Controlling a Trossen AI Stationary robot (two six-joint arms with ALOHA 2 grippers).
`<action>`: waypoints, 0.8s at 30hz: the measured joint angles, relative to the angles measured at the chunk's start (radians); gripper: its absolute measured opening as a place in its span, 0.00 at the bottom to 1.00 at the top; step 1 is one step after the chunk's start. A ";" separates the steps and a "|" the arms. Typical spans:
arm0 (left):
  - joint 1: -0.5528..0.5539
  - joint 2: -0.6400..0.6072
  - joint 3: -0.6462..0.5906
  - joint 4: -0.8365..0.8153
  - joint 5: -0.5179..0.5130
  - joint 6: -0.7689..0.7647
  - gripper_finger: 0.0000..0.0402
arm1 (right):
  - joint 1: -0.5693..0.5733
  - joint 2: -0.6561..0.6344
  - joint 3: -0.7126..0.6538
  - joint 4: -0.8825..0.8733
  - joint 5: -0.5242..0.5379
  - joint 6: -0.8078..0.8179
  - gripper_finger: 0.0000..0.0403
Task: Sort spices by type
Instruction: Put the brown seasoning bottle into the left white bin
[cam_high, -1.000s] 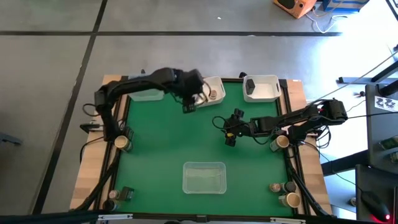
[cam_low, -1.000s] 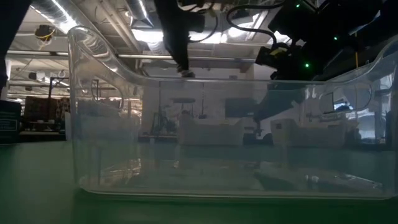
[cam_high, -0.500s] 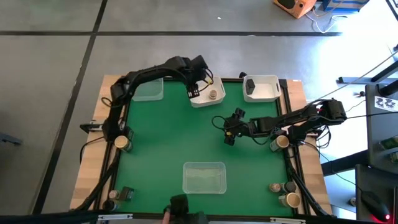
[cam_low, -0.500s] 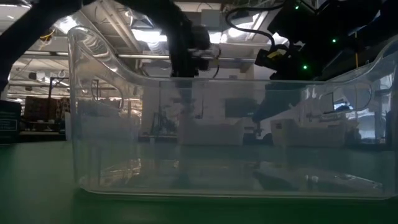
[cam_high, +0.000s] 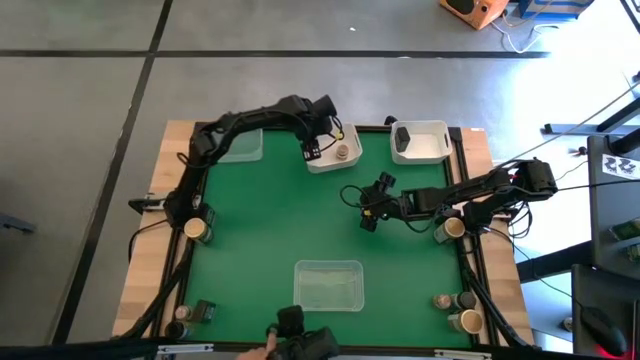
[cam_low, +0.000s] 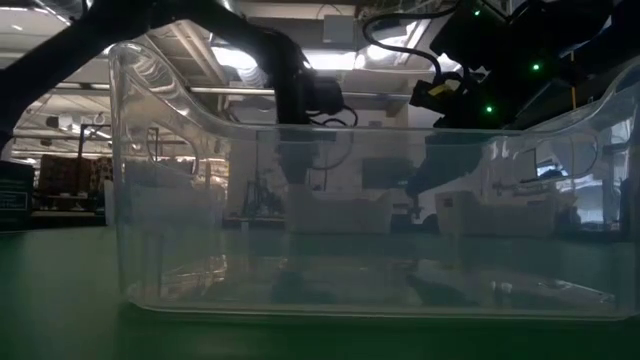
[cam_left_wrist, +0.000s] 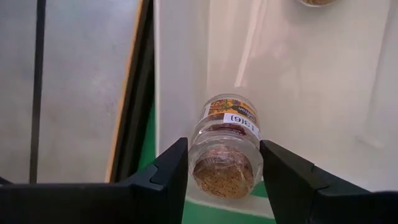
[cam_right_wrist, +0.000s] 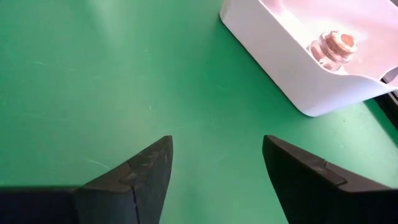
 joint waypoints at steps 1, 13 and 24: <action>0.000 0.004 0.000 0.001 0.000 0.000 0.40 | 0.000 0.000 0.000 0.000 0.000 0.000 0.62; 0.000 0.013 -0.009 0.029 0.009 0.000 0.40 | 0.000 0.000 0.000 0.000 0.000 0.000 0.62; 0.002 0.013 -0.009 0.034 0.015 0.011 0.42 | 0.000 0.000 0.000 0.000 -0.001 0.000 0.62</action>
